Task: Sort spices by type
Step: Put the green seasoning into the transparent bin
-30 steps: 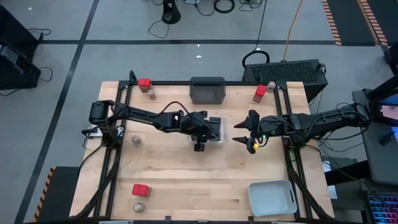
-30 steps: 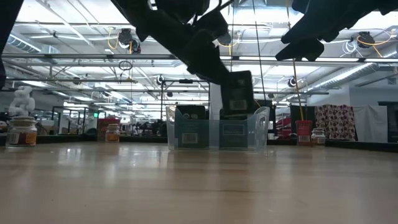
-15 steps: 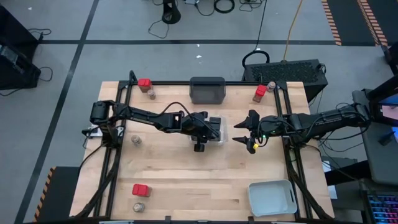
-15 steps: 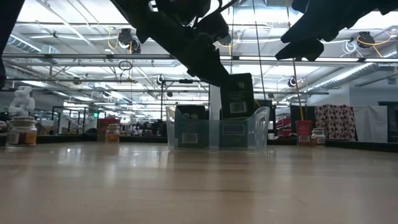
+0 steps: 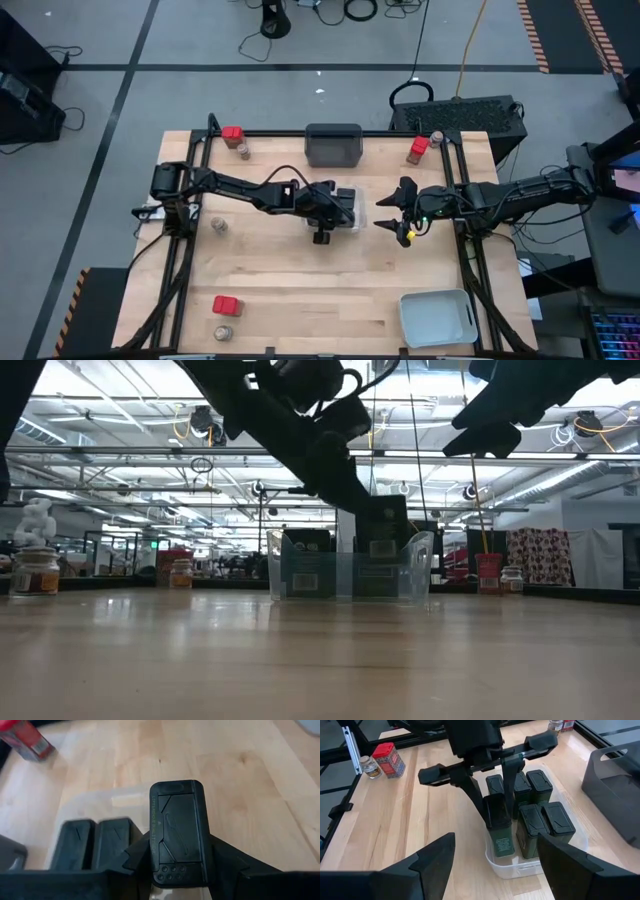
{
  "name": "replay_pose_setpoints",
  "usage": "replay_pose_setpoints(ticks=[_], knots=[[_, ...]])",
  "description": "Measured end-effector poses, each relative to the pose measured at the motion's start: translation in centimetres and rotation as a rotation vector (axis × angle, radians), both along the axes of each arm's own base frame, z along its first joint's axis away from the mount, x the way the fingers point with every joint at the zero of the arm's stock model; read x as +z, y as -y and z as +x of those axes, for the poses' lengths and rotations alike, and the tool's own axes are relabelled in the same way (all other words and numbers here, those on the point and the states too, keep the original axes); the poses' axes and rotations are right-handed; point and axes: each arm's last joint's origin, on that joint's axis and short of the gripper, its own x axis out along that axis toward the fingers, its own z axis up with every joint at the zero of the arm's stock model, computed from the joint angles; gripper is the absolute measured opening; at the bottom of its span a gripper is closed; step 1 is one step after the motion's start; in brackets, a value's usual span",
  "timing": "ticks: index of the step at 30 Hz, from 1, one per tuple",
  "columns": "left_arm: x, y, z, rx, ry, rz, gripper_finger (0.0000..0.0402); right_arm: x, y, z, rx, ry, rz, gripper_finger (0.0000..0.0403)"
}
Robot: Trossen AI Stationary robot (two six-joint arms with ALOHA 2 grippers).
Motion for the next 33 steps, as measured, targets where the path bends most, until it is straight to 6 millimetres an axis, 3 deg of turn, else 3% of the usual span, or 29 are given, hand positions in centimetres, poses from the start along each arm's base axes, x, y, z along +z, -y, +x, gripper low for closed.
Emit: replay_pose_setpoints(ticks=[20,33], knots=[[-2.3,-0.2,0.5,0.006,-0.061,0.002,0.0146,0.0,0.0,0.0,-0.002,0.001,0.003,0.0263],[-2.2,-0.2,0.5,0.003,-0.051,0.018,0.0146,0.0,0.0,0.0,-0.005,0.002,0.01,0.0263]])
